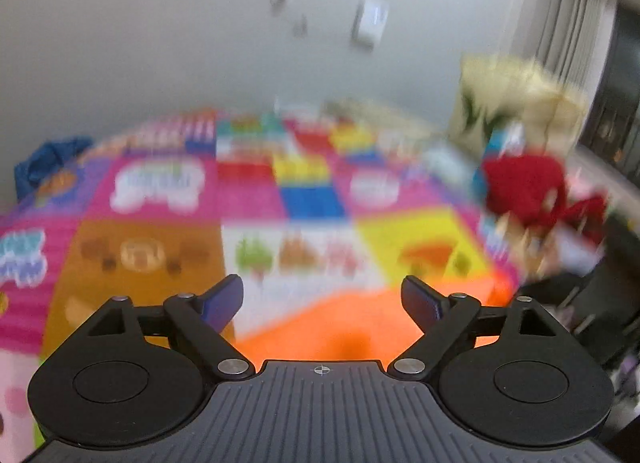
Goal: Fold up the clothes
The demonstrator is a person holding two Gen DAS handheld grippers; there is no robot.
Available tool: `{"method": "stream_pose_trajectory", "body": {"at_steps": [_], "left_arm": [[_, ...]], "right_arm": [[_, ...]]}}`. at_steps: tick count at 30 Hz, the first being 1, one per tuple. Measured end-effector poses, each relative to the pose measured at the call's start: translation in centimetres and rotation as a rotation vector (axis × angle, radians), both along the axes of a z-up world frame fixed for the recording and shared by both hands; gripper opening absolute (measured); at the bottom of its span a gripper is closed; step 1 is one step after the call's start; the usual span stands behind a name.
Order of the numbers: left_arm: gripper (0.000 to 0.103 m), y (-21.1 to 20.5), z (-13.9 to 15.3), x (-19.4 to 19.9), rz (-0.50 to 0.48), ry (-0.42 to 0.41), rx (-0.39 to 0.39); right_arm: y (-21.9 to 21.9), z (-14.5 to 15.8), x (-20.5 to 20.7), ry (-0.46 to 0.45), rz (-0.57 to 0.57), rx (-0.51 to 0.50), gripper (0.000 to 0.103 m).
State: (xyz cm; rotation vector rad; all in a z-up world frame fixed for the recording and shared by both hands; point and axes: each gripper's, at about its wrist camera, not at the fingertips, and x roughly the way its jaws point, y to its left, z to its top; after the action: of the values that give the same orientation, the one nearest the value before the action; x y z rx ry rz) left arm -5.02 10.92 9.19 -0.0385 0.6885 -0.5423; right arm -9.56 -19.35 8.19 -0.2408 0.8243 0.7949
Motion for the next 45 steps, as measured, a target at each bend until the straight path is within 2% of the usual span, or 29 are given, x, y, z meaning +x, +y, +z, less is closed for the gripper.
{"method": "stream_pose_trajectory", "body": {"at_steps": [2,4,6,7,10,13,16,18,20,22,25,26,29,31,33,36,37,39,41,43,45], "left_arm": [[0.088,-1.6,-2.5,-0.3,-0.027,0.044,0.109],[0.088,-3.0,-4.9,-1.4,-0.064,0.061,0.216],[0.088,-3.4,-6.1,-2.8,-0.092,0.064,0.253],[0.089,-3.4,-6.2,-3.6,-0.1,0.061,0.262],[0.091,-2.8,-5.8,-4.9,-0.106,0.061,0.262],[0.093,-1.4,-5.1,-6.0,-0.091,0.081,0.218],[0.094,0.4,-4.2,-6.3,-0.031,0.097,0.162],[0.094,2.4,-3.3,-6.0,0.049,0.105,0.114],[0.095,4.5,-3.1,-5.5,0.121,0.134,0.052],[0.095,6.4,-3.7,-4.7,0.192,0.202,-0.021],[0.095,7.5,-6.0,-3.1,0.232,0.345,-0.125],[0.098,7.0,-6.1,-2.9,0.215,0.347,-0.14],[0.098,5.5,-6.5,-2.1,0.159,0.352,-0.186],[0.098,4.4,-6.6,-0.9,0.133,0.354,-0.215],[0.098,3.3,-6.8,0.3,0.107,0.357,-0.244],[0.098,2.2,-6.4,2.9,0.087,0.347,-0.251],[0.098,2.0,-5.7,4.0,0.087,0.317,-0.261],[0.098,1.5,-4.2,5.9,0.089,0.242,-0.275],[0.098,1.2,-2.4,7.5,0.091,0.145,-0.251],[0.098,1.1,-1.5,8.1,0.115,0.101,-0.18],[0.098,1.3,-1.4,7.7,0.152,0.053,-0.057]], "right_arm": [[-1.2,2.0,-0.7,-0.043,-0.012,0.048,0.093],[-2.8,4.0,-1.1,-0.086,-0.056,0.125,0.1],[-4.0,5.2,-0.8,-0.115,-0.123,0.177,0.101],[-4.1,5.1,-0.5,-0.125,-0.155,0.169,0.101],[-3.1,2.1,0.3,-0.127,-0.221,0.026,0.101],[-1.5,-2.5,-0.1,-0.121,-0.199,-0.166,0.103],[-2.6,-2.8,-0.6,-0.103,-0.202,-0.147,0.103],[-4.7,-1.2,-0.4,-0.078,-0.258,-0.073,0.103],[-7.4,-0.1,-0.1,-0.006,-0.341,0.031,0.103],[-10.4,-0.3,0.8,0.115,-0.45,0.158,0.103],[-13.1,-2.9,2.2,0.317,-0.576,0.317,0.103],[-13.4,-4.2,2.7,0.394,-0.595,0.379,0.103],[-12.7,-5.0,3.8,0.439,-0.563,0.465,0.103],[-11.6,-4.9,5.4,0.479,-0.498,0.525,0.103],[-10.2,-4.9,7.0,0.495,-0.462,0.536,0.103],[-8.5,-4.3,10.3,0.464,-0.431,0.544,0.103],[-8.0,-3.8,11.6,0.441,-0.423,0.552,0.103],[-7.4,-1.4,13.9,0.327,-0.409,0.571,0.103],[-7.0,0.9,15.6,0.21,-0.402,0.578,0.103],[-6.3,1.9,16.9,0.11,-0.44,0.478,0.103],[-6.3,2.0,16.4,-0.004,-0.498,0.319,0.103]]}}
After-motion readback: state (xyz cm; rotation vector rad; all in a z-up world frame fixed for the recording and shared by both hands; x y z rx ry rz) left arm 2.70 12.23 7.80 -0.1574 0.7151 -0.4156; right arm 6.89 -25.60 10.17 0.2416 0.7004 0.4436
